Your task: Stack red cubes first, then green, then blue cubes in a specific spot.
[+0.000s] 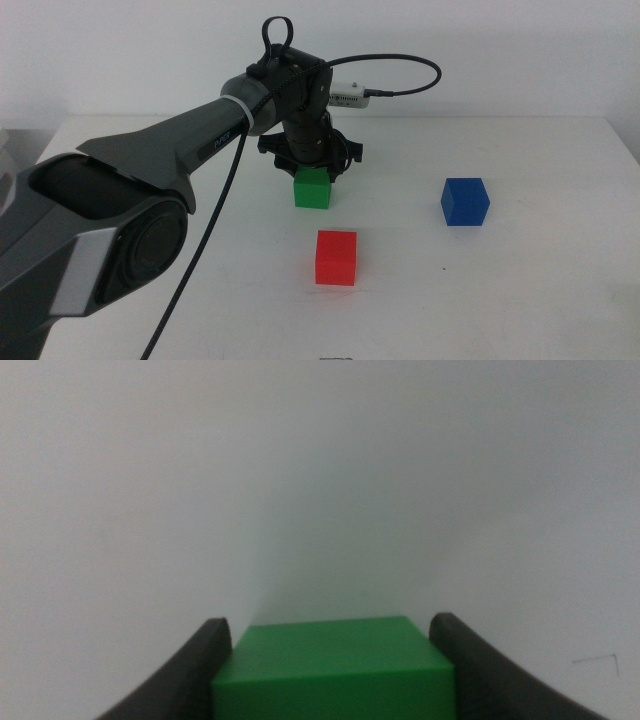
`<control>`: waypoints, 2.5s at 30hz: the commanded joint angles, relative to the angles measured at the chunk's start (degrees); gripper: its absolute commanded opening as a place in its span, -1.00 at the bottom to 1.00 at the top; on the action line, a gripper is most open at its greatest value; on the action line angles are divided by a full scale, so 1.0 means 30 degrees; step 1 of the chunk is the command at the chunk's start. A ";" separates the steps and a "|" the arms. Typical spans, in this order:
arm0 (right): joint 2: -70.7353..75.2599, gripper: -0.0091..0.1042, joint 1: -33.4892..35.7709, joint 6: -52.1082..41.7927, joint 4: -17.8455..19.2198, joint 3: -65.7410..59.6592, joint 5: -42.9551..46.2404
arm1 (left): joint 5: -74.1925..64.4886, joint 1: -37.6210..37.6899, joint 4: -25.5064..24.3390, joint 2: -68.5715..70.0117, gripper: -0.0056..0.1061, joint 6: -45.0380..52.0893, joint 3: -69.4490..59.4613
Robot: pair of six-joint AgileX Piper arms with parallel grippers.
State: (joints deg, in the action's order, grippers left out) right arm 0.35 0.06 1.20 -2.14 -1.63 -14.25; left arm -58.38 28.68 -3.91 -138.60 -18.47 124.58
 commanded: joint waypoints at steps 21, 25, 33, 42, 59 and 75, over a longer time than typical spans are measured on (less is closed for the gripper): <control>-0.0260 0.46 -0.0113 -0.0237 0.0180 0.0336 0.1487 | -0.1796 0.3990 -0.5496 0.8188 -0.71 -0.6486 -0.3152; -0.0260 0.46 -0.0113 -0.0237 0.0180 0.0336 0.1487 | -0.1772 0.4503 -0.5449 0.9628 -0.71 -0.7373 -0.5038; -0.0260 0.46 -0.0113 -0.0237 0.0180 0.0336 0.1487 | -0.1161 0.5526 -0.5383 1.1494 -0.71 -0.9282 -0.7888; -0.0260 0.46 -0.0113 -0.0237 0.0180 0.0336 0.1487 | 0.0695 0.5630 -0.4115 1.1833 -0.71 -0.9706 -0.9928; -0.0260 0.46 -0.0113 -0.0237 0.0180 0.0336 0.1487 | 0.2911 0.4864 -0.4350 1.0596 -0.71 -0.9278 -1.1084; -0.0260 0.46 -0.0113 -0.0237 0.0180 0.0336 0.1487 | 0.3592 0.4836 -0.3789 0.9422 -0.71 -0.8783 -1.1123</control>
State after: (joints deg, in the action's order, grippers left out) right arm 0.35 0.06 1.20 -2.14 -1.63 -14.25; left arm -49.29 43.18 -14.84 -113.39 -45.05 89.74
